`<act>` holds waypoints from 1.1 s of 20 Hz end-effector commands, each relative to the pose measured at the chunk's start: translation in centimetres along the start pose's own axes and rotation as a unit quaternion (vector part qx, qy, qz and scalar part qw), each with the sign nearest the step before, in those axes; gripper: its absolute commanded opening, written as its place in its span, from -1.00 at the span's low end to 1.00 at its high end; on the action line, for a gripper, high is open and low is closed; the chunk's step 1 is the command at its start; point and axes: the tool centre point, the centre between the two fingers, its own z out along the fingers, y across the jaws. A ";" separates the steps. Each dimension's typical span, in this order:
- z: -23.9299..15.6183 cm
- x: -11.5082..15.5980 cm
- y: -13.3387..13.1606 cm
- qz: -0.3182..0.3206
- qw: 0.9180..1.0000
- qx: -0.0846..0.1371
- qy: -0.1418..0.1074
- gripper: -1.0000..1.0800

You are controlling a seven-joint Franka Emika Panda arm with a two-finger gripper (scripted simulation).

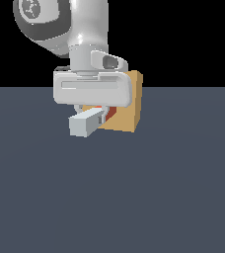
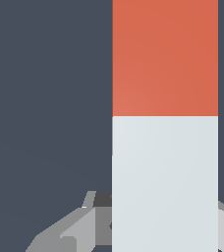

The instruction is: Insert the peg into the horizontal hole in a box.

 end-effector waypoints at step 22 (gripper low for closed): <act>-2.7 5.0 -3.6 0.017 1.000 -0.003 0.002 -1.00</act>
